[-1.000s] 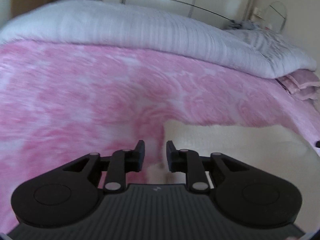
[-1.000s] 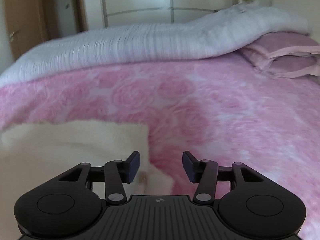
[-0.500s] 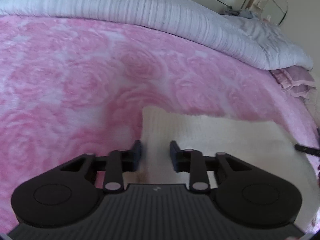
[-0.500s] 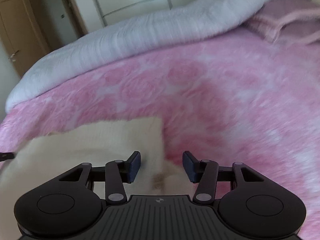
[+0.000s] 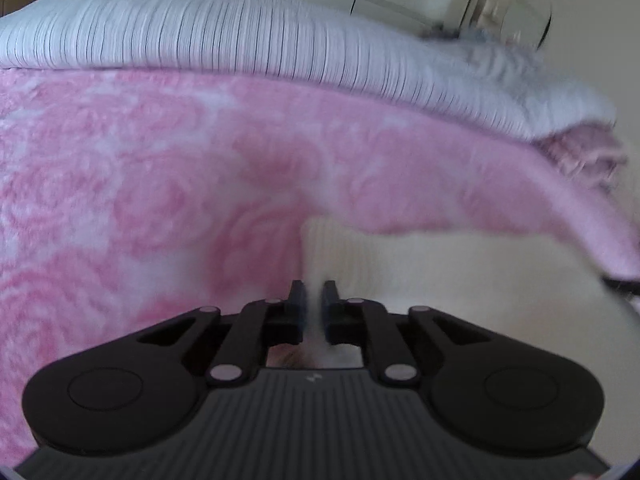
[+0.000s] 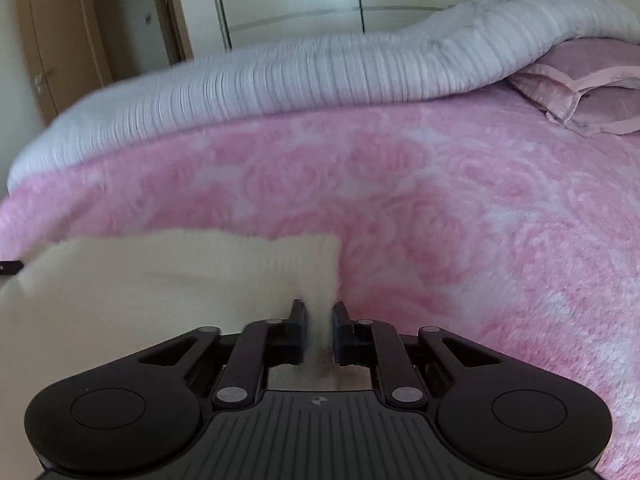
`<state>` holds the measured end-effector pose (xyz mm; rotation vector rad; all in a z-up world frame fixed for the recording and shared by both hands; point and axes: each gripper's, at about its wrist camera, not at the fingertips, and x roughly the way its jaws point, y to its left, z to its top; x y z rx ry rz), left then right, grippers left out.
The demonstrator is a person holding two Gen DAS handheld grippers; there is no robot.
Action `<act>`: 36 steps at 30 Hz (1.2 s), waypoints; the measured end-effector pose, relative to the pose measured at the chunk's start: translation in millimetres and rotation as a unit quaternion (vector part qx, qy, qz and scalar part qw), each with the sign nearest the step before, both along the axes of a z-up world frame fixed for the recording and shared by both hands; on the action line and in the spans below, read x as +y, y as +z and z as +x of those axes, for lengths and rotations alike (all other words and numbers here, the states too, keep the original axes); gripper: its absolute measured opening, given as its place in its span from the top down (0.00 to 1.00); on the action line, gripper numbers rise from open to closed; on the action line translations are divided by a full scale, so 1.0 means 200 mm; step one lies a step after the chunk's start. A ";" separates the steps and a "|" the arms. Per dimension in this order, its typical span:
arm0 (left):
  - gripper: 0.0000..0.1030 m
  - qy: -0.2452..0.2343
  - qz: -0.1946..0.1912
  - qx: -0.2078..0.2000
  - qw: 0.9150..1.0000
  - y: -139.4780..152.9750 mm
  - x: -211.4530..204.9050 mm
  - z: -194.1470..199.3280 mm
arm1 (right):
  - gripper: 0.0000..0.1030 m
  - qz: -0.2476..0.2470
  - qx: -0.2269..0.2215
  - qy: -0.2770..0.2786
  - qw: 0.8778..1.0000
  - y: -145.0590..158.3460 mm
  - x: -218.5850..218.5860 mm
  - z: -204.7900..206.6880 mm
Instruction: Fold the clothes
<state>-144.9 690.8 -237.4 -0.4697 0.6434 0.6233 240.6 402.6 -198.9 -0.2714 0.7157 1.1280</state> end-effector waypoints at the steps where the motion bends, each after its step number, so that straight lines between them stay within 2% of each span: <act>1: 0.88 0.006 0.002 -0.001 1.000 0.02 -0.01 -0.02 | 0.83 0.000 -0.004 -0.002 1.000 0.02 -0.04 -0.04; 2: 0.88 0.011 0.004 -0.003 1.000 0.04 -0.02 -0.03 | 0.78 0.000 -0.007 -0.004 1.000 0.03 -0.08 -0.09; 3: 0.88 0.018 0.007 -0.003 1.000 0.07 -0.03 -0.06 | 0.62 0.000 -0.011 -0.006 1.000 0.05 -0.13 -0.13; 4: 0.88 0.028 0.015 -0.003 0.999 0.12 -0.07 -0.09 | 0.54 0.000 -0.014 -0.008 1.000 0.07 -0.17 -0.17; 7: 0.89 0.042 0.042 -0.003 0.998 0.26 -0.22 -0.20 | 0.51 0.001 -0.025 -0.015 1.000 0.12 -0.29 -0.31; 12: 0.89 -0.006 0.045 -0.039 0.998 0.40 -0.70 -0.41 | 0.51 0.001 -0.043 -0.025 0.999 0.20 -0.50 -0.52; 14: 0.88 -0.020 0.043 -0.036 0.998 0.38 -0.86 -0.44 | 0.51 0.000 -0.052 -0.028 0.998 0.23 -0.58 -0.62; 16: 0.88 -0.025 0.049 -0.007 0.998 0.29 -0.96 -0.44 | 0.51 -0.021 -0.096 -0.023 0.995 0.15 -0.62 -0.73; 18: 0.89 -0.006 0.055 0.016 0.998 0.20 -0.99 -0.44 | 0.51 -0.038 -0.142 -0.022 0.989 0.07 -0.64 -0.82; 19: 0.90 0.003 0.054 0.008 0.998 0.17 -0.97 -0.44 | 0.51 -0.043 -0.159 -0.022 0.986 0.03 -0.64 -0.84; 21: 0.92 0.021 0.040 0.004 0.999 0.17 -0.95 -0.44 | 0.50 -0.040 -0.164 -0.027 0.985 -0.04 -0.63 -0.80; 24: 0.92 0.051 0.040 0.023 0.998 0.26 -0.97 -0.46 | 0.50 -0.029 -0.097 -0.066 0.993 0.03 -0.68 -0.73; 25: 0.91 0.066 0.024 0.005 0.998 0.30 -0.99 -0.51 | 0.50 -0.024 -0.071 -0.085 0.994 0.07 -0.71 -0.71; 26: 0.79 0.081 0.007 -0.013 0.997 0.33 -1.01 -0.57 | 0.50 -0.016 -0.041 -0.104 0.994 0.11 -0.75 -0.70; 27: 0.69 0.096 -0.009 -0.031 0.995 0.36 -1.03 -0.63 | 0.50 0.012 0.010 -0.116 0.993 0.13 -0.82 -0.69; 28: 0.53 0.113 -0.035 -0.054 0.992 0.37 -1.04 -0.69 | 0.48 0.039 0.061 -0.128 0.989 0.15 -0.89 -0.67; 29: 0.51 0.135 -0.082 -0.087 0.984 0.35 -1.04 -0.76 | 0.46 0.066 0.113 -0.140 0.981 0.17 -0.96 -0.66; 30: 0.51 0.157 -0.128 -0.120 0.972 0.33 -1.03 -0.82 | 0.38 0.086 0.175 -0.155 0.968 0.14 -1.01 -0.64; 32: 0.51 0.192 -0.200 -0.168 0.946 0.27 -1.03 -0.90 | 0.35 0.120 0.292 -0.192 0.929 0.05 -1.09 -0.61; 35: 0.51 0.231 -0.254 -0.198 0.918 0.16 -0.99 -0.90 | 0.35 0.158 0.372 -0.234 0.884 -0.07 -1.12 -0.57; 36: 0.52 0.238 -0.270 -0.207 0.910 0.12 -0.98 -0.89 | 0.35 0.162 0.387 -0.244 0.875 -0.10 -1.10 -0.56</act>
